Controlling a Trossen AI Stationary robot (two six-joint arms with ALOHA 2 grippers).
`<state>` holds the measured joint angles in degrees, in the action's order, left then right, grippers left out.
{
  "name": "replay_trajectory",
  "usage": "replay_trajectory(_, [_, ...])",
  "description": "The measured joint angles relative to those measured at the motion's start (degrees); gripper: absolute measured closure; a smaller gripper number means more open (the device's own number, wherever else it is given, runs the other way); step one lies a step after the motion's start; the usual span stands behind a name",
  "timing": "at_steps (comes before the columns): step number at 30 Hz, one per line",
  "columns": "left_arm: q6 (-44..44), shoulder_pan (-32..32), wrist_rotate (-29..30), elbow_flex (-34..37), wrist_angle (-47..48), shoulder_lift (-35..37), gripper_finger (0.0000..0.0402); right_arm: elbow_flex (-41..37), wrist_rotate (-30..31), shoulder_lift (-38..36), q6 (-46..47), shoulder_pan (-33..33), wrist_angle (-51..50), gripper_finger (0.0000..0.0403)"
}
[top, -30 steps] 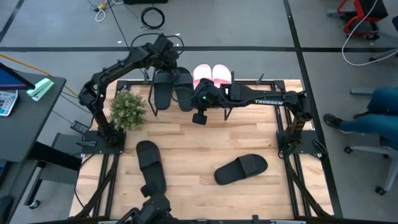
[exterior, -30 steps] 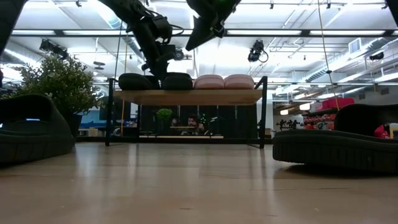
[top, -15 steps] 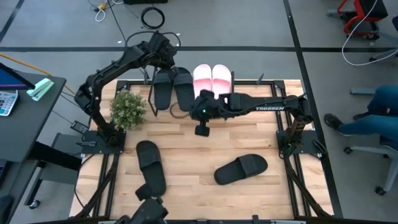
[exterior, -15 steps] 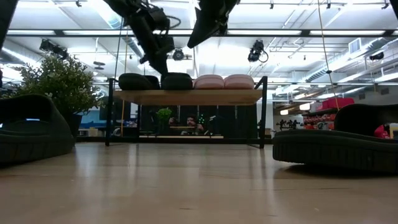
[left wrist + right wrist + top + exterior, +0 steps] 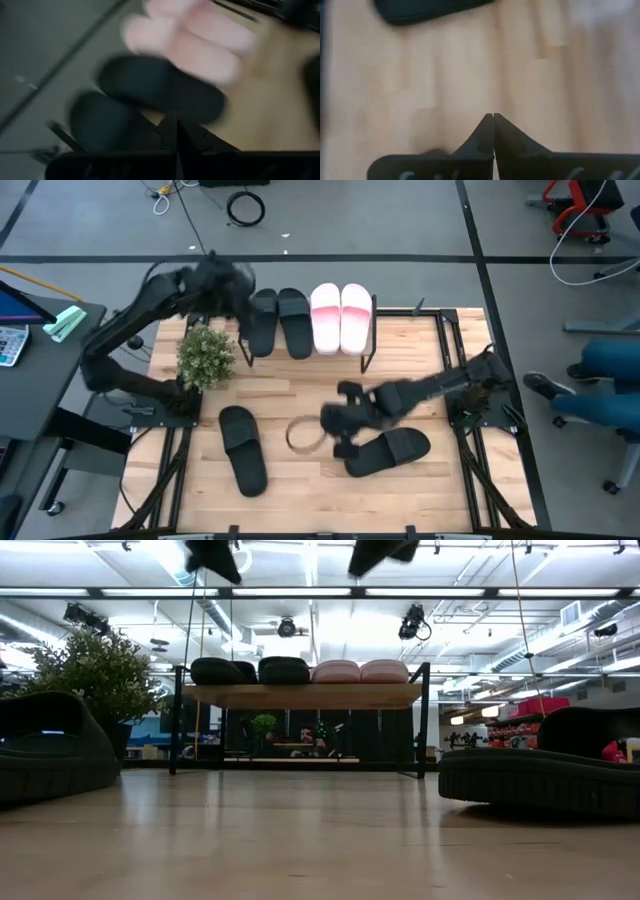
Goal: Pick and place slides into the shelf
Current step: Adjust the left black slide on the table
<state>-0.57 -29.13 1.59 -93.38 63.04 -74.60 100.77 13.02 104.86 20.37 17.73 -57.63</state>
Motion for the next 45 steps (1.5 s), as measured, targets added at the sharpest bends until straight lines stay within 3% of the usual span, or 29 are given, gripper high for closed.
replay_trajectory(6, [-13.35, 18.24, -1.97, -0.04, 12.65, 4.50, 0.0390, 0.00, 1.22, -0.02, 12.93, 10.83, 0.12, 0.0401])
replay_trajectory(14, [-26.87, 41.19, -1.43, -0.02, 14.35, 2.56, 0.0388, -3.15, 12.41, 0.22, 31.47, 21.75, 0.12, 0.0397])
replay_trajectory(20, [-33.88, 53.13, 7.99, -0.02, 14.62, -5.11, 0.0386, -13.27, 13.21, 0.46, 38.42, 23.87, -0.02, 0.0396])
replay_trajectory(29, [-40.83, 63.20, 8.58, 0.03, 21.50, -23.52, 0.0315, -18.55, 12.94, 0.48, 37.93, 24.44, -0.06, 0.0390])
replay_trajectory(34, [-47.61, 66.23, 15.14, 0.07, 26.93, -33.59, 0.0283, -18.47, 12.96, 0.35, 36.50, 24.42, 0.03, 0.0393])
replay_trajectory(40, [-52.01, 67.81, 15.63, 0.17, 26.89, -42.65, 0.0258, -18.47, 12.94, 0.35, 36.48, 24.60, 0.02, 0.0391])
replay_trajectory(45, [-53.82, 68.22, 17.09, 0.11, 27.02, -46.24, 0.0250, -18.47, 12.84, 0.31, 36.47, 24.88, 0.12, 0.0392])
